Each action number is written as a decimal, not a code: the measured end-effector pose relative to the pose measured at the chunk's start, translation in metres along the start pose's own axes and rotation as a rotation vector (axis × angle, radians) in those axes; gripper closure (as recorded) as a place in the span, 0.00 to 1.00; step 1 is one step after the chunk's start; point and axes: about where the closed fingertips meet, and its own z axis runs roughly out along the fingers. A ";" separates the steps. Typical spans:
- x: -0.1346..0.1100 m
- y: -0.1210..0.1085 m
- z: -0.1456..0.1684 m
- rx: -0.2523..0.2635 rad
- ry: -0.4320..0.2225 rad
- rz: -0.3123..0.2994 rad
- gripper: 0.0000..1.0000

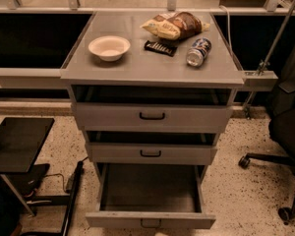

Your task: Open bottom drawer

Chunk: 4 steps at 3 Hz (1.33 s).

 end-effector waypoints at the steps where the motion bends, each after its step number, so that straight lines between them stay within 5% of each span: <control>1: 0.049 0.125 -0.023 -0.082 -0.030 0.002 1.00; 2: 0.051 0.137 -0.023 -0.077 -0.032 0.030 0.90; 4: 0.051 0.137 -0.023 -0.077 -0.032 0.030 0.44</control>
Offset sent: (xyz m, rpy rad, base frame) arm -0.1006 0.0259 -0.0623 0.0197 0.0215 0.0764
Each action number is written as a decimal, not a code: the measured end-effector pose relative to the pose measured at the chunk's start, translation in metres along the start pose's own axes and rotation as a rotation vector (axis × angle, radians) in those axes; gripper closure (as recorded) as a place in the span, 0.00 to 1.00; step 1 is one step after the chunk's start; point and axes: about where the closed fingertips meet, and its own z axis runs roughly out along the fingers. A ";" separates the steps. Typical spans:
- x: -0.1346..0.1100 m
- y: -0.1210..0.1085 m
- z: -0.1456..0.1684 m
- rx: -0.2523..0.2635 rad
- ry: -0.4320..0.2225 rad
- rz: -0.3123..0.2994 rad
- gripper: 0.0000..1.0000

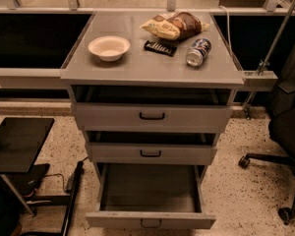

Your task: Open bottom drawer

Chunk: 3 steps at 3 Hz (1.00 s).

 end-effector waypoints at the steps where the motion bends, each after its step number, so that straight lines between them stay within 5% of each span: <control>1: 0.000 0.000 0.000 0.000 0.000 0.000 0.21; 2: 0.000 0.000 0.000 0.000 0.000 0.000 0.00; 3: 0.000 0.000 0.000 0.000 0.000 0.000 0.00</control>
Offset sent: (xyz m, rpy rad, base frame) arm 0.0000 0.0000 0.0000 0.0000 0.0000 0.0000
